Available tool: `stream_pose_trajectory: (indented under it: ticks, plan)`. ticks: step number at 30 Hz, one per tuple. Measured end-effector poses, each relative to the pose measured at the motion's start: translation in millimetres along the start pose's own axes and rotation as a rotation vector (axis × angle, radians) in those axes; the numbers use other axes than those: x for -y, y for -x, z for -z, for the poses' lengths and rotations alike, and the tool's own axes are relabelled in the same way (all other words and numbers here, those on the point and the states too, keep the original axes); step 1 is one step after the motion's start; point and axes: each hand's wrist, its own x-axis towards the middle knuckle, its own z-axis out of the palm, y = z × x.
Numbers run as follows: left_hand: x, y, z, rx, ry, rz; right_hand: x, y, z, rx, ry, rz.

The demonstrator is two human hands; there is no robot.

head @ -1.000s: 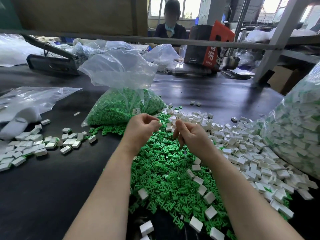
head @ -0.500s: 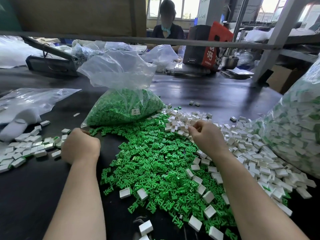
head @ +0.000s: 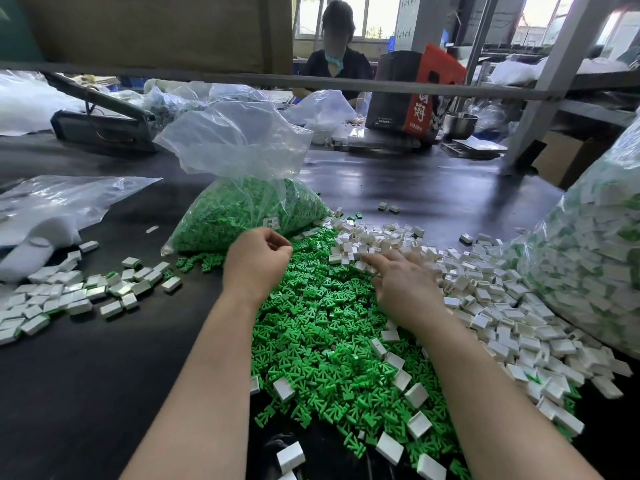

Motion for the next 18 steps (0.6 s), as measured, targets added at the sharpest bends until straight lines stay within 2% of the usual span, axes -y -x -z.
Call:
stream_pose_trajectory:
  ticks: [5, 10, 16, 18]
  plan:
    - [-17, 7, -23, 0.180, 0.085, -0.017, -2, -1, 1, -0.147, 0.018, 0.055]
    - [-22, 15, -32, 0.312, 0.069, -0.022, -2, 0, 3, -0.138, -0.077, 0.054]
    - [-25, 16, -35, 0.395, 0.266, 0.043, 1, 0, 12, -0.210, -0.617, 0.057]
    - [-27, 18, -36, 0.449, 0.375, 0.050, 4, 2, 16, -0.181, -0.833, 0.050]
